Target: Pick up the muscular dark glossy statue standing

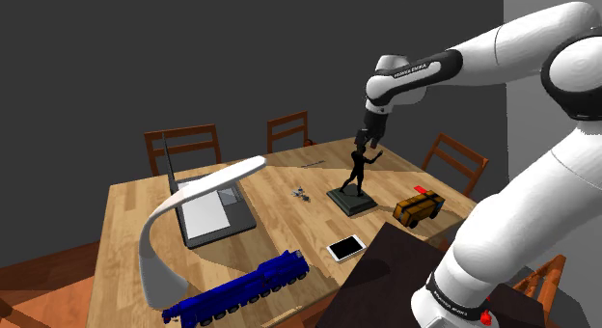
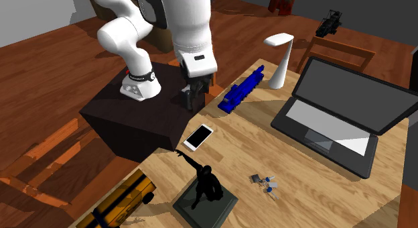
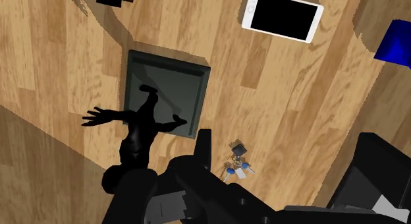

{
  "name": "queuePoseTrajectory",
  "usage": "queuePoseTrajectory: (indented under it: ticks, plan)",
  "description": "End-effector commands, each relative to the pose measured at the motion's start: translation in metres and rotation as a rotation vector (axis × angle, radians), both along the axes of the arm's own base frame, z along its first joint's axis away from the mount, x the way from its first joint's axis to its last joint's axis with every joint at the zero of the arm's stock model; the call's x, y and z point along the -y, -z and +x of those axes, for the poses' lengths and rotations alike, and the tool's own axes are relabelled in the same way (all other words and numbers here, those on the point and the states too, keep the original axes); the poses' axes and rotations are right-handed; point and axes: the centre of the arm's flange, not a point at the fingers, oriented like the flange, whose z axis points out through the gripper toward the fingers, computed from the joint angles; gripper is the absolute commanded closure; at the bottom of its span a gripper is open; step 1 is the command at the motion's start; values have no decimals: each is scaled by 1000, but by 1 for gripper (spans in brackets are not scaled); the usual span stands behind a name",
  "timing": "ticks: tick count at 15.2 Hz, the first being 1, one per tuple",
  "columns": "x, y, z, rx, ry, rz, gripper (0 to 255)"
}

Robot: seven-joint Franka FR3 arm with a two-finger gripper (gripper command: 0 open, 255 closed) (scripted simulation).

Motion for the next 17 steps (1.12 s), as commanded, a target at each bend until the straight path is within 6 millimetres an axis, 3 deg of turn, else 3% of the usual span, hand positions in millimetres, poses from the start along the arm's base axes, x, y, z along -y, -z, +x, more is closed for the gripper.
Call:
queuePoseTrajectory:
  ticks: [1, 12, 17]
  plan:
    - [22, 14, 8, 0, 17, -9, 0]
    - [138, 84, 26, -5, 105, -48, 0]
    - [138, 110, 26, -5, 105, -48, 0]
